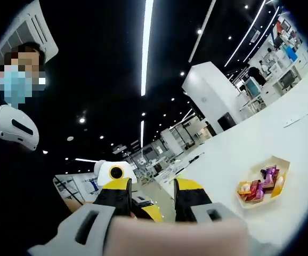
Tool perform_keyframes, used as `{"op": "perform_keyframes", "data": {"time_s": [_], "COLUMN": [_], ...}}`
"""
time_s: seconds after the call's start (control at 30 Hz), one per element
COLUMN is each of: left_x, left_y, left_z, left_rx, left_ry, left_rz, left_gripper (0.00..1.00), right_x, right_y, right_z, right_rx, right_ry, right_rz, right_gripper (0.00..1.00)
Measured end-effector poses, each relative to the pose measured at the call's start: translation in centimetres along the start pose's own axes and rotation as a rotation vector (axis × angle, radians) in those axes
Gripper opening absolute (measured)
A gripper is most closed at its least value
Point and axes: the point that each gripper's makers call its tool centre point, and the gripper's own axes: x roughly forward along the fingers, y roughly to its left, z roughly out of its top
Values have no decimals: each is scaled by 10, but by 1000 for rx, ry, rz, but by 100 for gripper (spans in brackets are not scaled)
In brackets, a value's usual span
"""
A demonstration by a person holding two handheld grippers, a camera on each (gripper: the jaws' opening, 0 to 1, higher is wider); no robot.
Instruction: Place the target food into the container with the food tongs after gripping and lifting it, then release it inside without dropping or visibly crushing the food.
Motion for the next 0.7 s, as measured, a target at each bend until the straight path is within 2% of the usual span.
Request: {"op": "perform_keyframes", "data": {"time_s": [0.07,0.2,0.23,0.33,0.37,0.4,0.43,0.5,0.6,0.7], "left_x": [-1,0,0,1,2,2,2,0,-6,-16], "left_y": [1,-3,-4,-8,-12,-10,-9,-2,9,24], "left_z": [0,-2,-2,-2,-4,-4,-4,-11,-18,-22], "left_rx": [5,8,6,40,48,36,38,113,177,201], "left_ry": [6,21,23,37,53,57,57,104,164,204], "left_rz": [-8,-45,-52,-67,-93,-83,-83,-74,-35,-19], "left_gripper": [11,5,5,2,1,0,0,0,0,0], "right_x": [1,2,2,3,4,3,2,-2,-19,-37], "right_y": [4,3,6,4,4,6,4,-2,-17,-34], "right_z": [-1,2,3,4,3,3,4,4,3,3], "right_rx": [-1,-33,7,20,46,77,70,108,141,124], "right_ry": [-9,-48,-58,-66,-58,-58,-67,-62,-51,-50], "right_rz": [18,22,47,49,57,71,73,53,1,-103], "right_gripper": [30,30,30,31,32,31,32,31,32,34]}}
